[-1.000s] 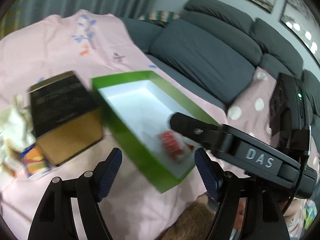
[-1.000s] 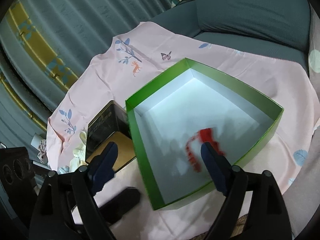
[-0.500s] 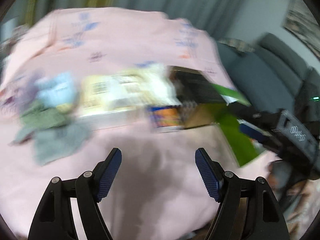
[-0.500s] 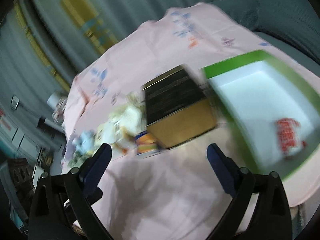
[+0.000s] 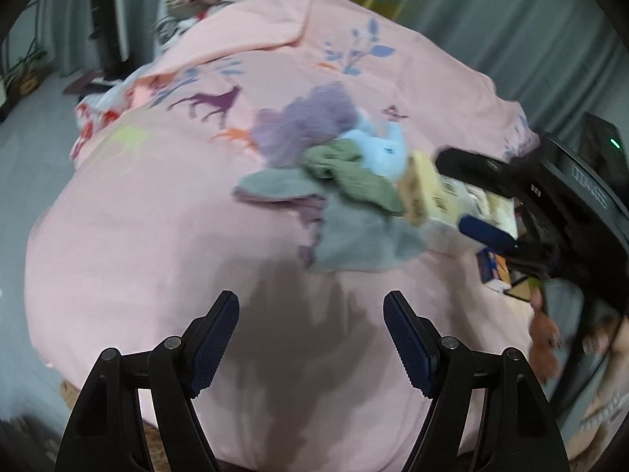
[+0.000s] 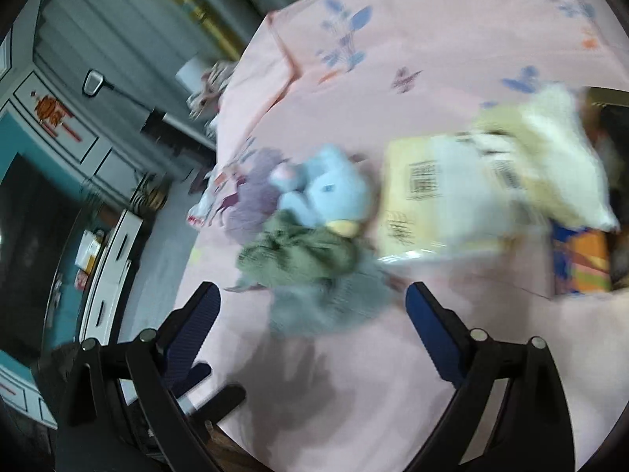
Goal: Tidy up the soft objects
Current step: 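Move the right gripper back and grasp the green towel, then lift the green towel with the right gripper toward the box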
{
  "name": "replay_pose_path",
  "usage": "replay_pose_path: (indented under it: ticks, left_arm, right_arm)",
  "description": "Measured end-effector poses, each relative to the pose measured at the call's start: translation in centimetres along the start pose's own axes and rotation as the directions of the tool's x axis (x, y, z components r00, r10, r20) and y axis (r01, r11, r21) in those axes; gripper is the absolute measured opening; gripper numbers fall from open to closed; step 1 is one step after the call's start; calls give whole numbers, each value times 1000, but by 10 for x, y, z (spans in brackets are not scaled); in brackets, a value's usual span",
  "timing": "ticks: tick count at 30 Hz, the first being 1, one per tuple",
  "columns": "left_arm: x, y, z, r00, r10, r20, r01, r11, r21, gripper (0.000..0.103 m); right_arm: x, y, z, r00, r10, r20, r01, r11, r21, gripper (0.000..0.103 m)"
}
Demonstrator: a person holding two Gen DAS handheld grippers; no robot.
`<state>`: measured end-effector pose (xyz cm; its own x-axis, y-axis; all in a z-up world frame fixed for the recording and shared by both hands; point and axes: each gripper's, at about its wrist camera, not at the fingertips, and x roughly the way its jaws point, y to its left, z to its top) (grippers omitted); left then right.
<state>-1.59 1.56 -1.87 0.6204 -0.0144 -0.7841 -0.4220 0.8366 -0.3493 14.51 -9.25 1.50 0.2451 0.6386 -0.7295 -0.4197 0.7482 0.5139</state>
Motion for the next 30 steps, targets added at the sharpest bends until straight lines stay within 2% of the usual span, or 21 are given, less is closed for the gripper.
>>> replay_pose_path:
  ticks: [2,5,6,7,9,12,15,20,26,30]
  left_arm:
    - [-2,11,0,1000,3,4,-3,1000,-24,76]
    - [0,19,2,1000,-6,-8,6,999,-48,76]
    - [0,20,2,1000,-8,-9,7,999,-48,76]
    - [-1,20,2,1000,-8,-9,7,999,-48,76]
    - [-1,20,2,1000,-8,-9,7,999,-43,76]
    - [1,16,4,1000,-12,-10,11,999,-38,76]
    - [2,11,6,1000,-27,-8,27,999,-26,76]
    - [-2,1,6,999,-50,1,50,999,-11,76]
    - [-4,-31,3,992,-130,-4,130,989,70,76]
    - [16,-59,-12,980,-180,-80,189,975,115,76]
  right_arm:
    - [22,5,5,999,-5,-42,6,1000,21,83]
    - [54,9,10,993,-62,-100,63,998,6,70]
    - [61,10,9,990,-84,-109,85,996,1,54]
    - [68,10,8,987,-108,-121,107,994,-15,30]
    - [68,8,6,985,-132,-110,129,991,-34,11]
    - [50,0,0,992,-93,-81,91,995,-30,8]
    - [19,-5,-7,999,-10,-41,9,1000,-8,8]
    - [-32,-10,-22,999,21,36,-21,1000,-2,8]
    - [-82,-35,-55,997,-55,60,56,998,-8,9]
    - [-88,-67,-79,990,-139,19,137,989,56,12]
